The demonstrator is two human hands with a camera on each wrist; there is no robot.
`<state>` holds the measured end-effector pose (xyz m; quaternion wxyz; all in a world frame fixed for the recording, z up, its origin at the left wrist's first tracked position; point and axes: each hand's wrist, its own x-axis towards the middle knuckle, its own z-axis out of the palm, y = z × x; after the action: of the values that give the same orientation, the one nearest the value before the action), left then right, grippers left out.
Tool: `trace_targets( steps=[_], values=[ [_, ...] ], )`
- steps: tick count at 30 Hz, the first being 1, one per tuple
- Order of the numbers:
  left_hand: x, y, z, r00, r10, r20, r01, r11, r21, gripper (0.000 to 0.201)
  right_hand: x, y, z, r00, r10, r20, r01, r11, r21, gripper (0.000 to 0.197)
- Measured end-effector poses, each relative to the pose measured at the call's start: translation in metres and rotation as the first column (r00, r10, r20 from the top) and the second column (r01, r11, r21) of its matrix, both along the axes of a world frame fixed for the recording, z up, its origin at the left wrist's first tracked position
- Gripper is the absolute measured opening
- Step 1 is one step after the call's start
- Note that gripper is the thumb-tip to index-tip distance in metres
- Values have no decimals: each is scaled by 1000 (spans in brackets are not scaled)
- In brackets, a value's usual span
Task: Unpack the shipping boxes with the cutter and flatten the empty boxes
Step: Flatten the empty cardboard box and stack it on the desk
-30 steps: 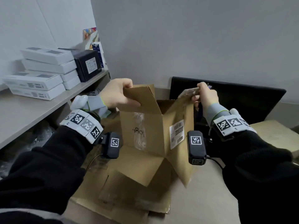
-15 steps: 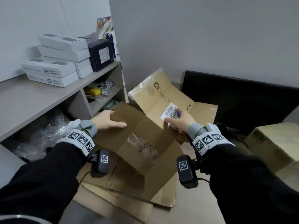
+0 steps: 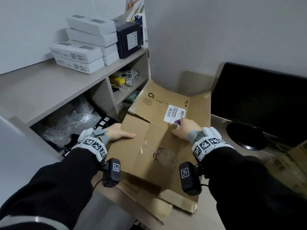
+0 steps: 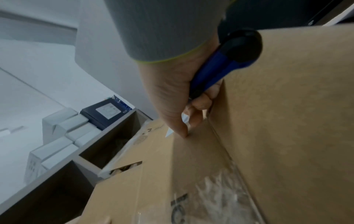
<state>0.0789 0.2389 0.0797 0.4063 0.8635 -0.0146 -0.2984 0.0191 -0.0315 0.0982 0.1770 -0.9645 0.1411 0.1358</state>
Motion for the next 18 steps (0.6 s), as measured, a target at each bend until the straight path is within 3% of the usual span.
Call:
trace_targets(
  steps=[5, 7, 10, 15, 18],
  values=[
    [19, 33, -30, 964, 127, 235, -178, 961, 213, 68, 14, 27, -1, 984, 92, 155, -92, 996, -7, 18],
    [23, 42, -43, 932, 157, 327, -259, 919, 297, 68, 20, 33, -2, 985, 83, 152, -88, 996, 25, 13],
    [29, 43, -59, 938, -2, 347, -182, 850, 494, 90, 26, 30, -12, 997, 61, 49, -64, 996, 60, 20],
    [29, -1, -69, 944, -199, 263, 12, 818, 575, 93, 27, 23, -44, 979, 18, -204, -11, 999, 35, 24],
    [34, -22, -84, 964, -212, 158, 84, 811, 579, 104, 28, 22, -60, 964, -19, -267, 43, 996, 84, 26]
  ],
)
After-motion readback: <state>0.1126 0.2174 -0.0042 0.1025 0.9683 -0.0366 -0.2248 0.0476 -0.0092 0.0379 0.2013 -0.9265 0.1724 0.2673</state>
